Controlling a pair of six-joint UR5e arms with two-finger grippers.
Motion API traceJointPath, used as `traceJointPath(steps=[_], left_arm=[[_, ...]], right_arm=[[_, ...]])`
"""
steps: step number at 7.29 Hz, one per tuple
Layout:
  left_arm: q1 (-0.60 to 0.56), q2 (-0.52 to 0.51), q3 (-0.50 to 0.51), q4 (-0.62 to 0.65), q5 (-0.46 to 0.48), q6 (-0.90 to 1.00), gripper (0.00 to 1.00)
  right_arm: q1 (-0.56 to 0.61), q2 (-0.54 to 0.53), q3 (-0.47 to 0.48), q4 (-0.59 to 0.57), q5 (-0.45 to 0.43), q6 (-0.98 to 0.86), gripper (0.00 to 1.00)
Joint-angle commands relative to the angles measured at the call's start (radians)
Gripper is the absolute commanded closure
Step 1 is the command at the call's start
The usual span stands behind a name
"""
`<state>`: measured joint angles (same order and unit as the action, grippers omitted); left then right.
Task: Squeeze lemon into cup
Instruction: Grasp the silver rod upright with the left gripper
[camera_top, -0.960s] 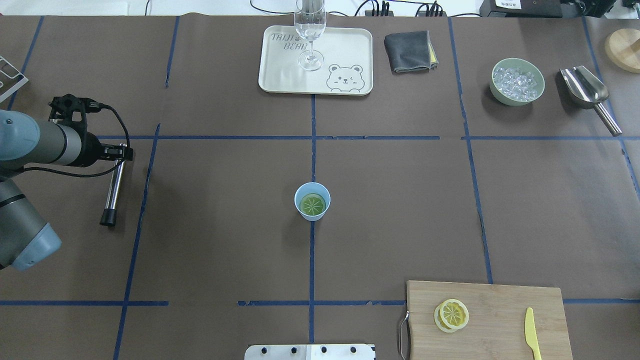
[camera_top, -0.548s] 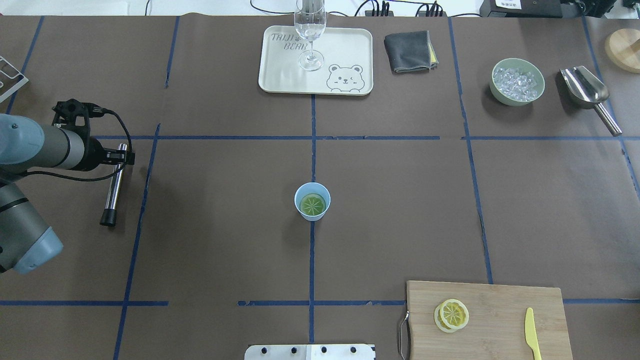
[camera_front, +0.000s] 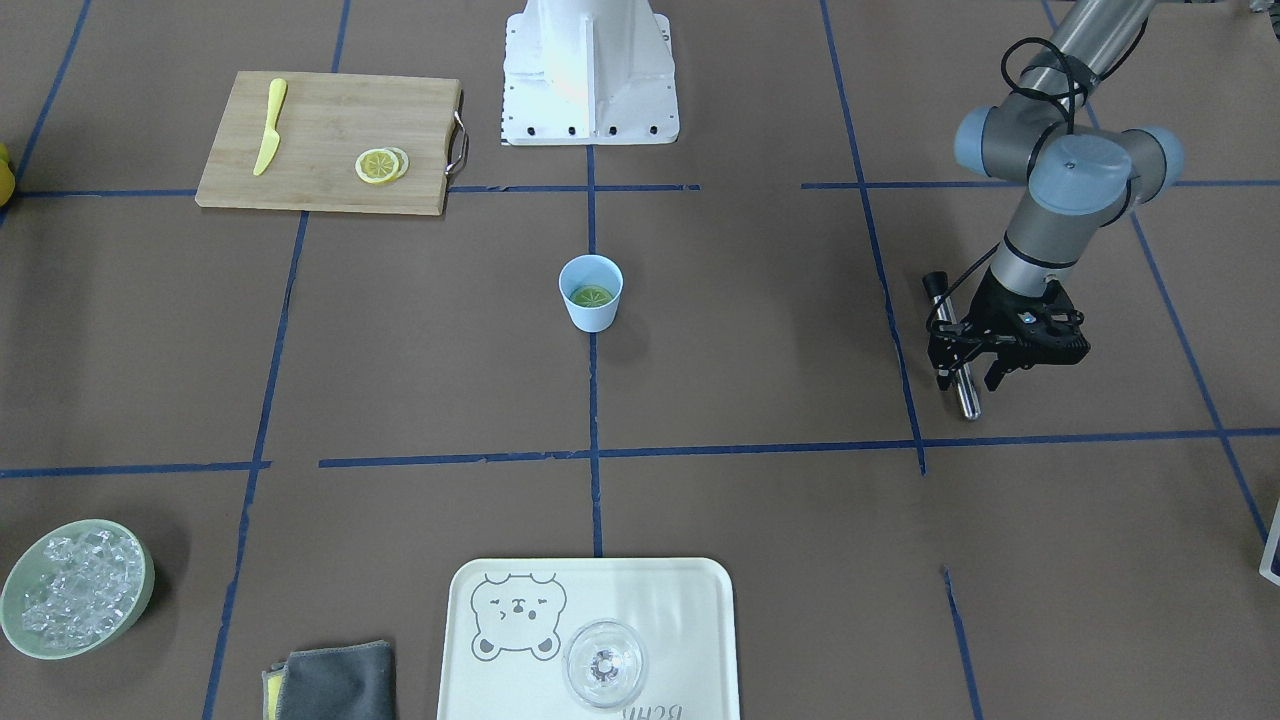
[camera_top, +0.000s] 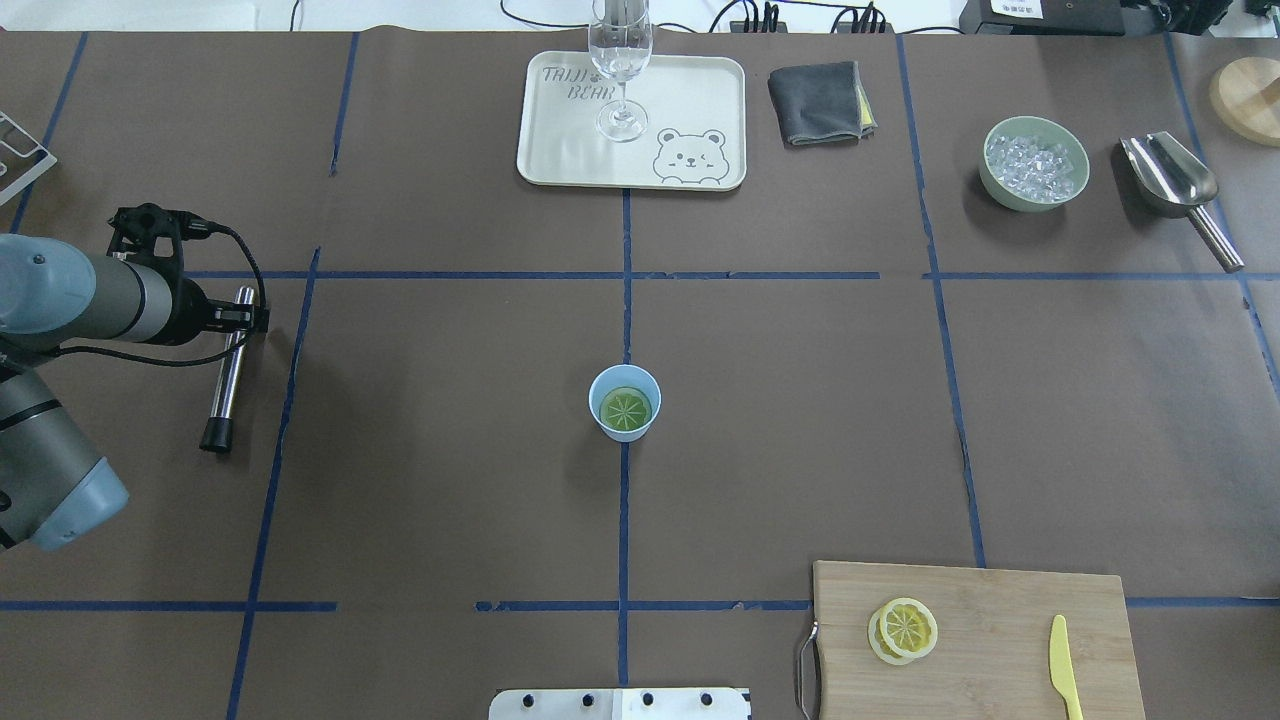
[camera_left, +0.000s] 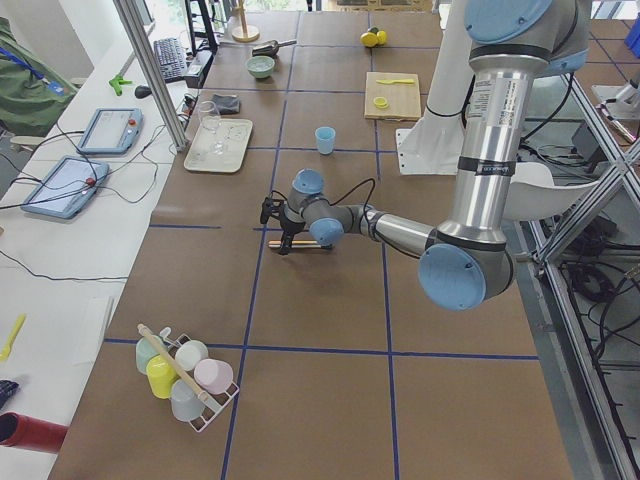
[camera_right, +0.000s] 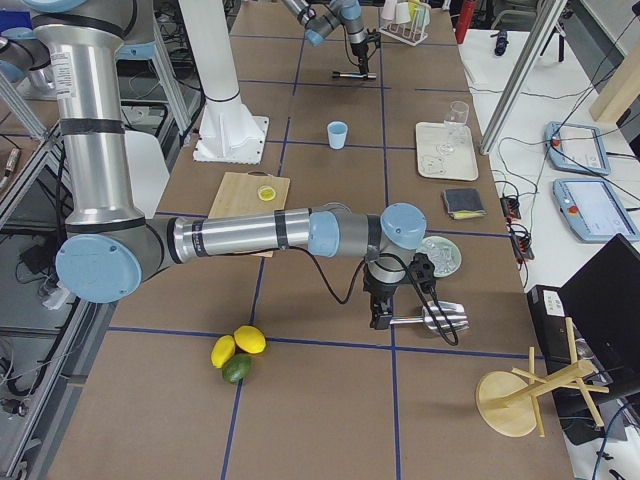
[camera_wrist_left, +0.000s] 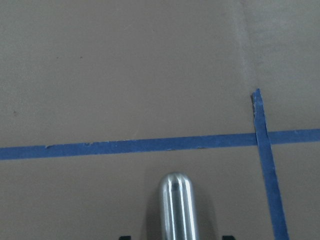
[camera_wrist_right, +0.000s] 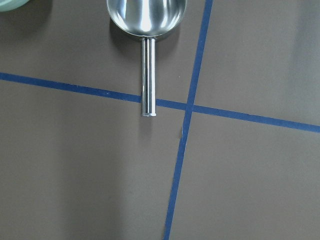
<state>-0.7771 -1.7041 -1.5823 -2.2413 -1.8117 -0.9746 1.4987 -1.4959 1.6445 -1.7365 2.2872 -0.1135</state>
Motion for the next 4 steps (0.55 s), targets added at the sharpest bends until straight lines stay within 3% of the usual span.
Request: traceJointPath(steps=[1, 2, 4], left_arm=[[0.001, -0.002, 0.004, -0.001, 0.002, -0.001, 0.82], [0.002, -0.002, 0.005, -0.001, 0.002, -0.001, 1.0], [0.001, -0.002, -0.011, -0.001, 0.002, 0.013, 1.0]], right_arm=[[0.0, 0.005, 0.001, 0.0, 0.0, 0.002, 0.0], [0.0, 0.006, 0.0, 0.0, 0.0, 0.002, 0.0], [0.0, 0.006, 0.0, 0.0, 0.0, 0.002, 0.0]])
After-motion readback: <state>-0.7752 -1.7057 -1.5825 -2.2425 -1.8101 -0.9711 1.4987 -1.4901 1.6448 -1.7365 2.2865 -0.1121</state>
